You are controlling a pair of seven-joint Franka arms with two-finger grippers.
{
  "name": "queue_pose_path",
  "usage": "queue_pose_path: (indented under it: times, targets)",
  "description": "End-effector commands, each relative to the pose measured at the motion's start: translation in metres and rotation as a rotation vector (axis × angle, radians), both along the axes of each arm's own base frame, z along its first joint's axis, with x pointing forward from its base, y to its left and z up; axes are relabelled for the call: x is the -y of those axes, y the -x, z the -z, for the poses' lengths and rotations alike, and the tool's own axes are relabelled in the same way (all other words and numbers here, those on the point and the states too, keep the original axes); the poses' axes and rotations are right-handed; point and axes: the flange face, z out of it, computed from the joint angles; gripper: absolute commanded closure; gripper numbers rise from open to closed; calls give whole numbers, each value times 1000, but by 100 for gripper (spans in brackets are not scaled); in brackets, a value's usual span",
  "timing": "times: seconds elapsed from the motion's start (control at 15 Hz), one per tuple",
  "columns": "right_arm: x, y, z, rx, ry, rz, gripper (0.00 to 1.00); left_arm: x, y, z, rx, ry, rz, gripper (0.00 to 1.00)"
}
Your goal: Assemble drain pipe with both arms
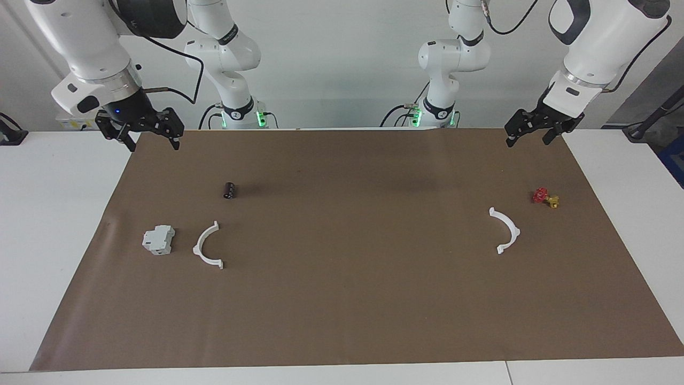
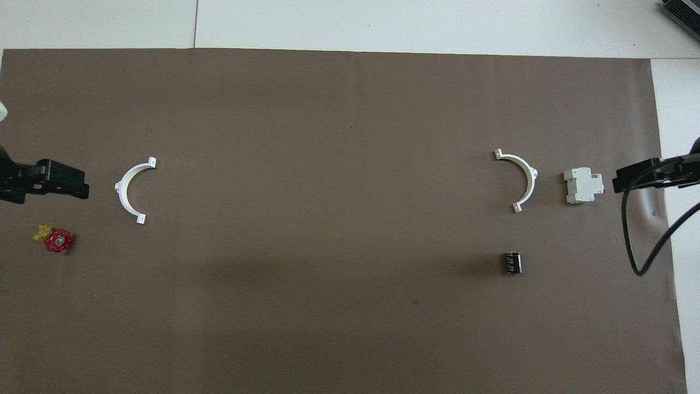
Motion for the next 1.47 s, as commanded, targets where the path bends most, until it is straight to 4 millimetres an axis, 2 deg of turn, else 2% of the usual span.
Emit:
queue_pose_path:
  times: [0.0,0.33,0.53,0.6,0.8,1.07,1.2,1.4]
  targets:
    - [0,0,-1,4,5,13,0,-2,5,-3,13,-14,0,0]
    - [-2,1,6,10,-6,29,0,-2,5,-3,13,-14,1,0]
    - [-4,1,34,48,-7,32,0,-2,5,-3,13,-14,2,0]
    - [-5,-5,42,62,-8,26,0,-2,4,-3,11,-14,2,0]
    - [-9,-40,97,65,-42,-13,0,-2,5,-3,13,-14,1,0]
    - [-7,-83,185,90,-62,-191,0,-2,5,-3,13,-14,0,0]
    - [-5,-86,229,104,-62,-269,0,-2,5,-3,13,-14,2,0]
    - [3,-73,284,125,-47,-367,0,-2,5,-3,13,-14,2,0]
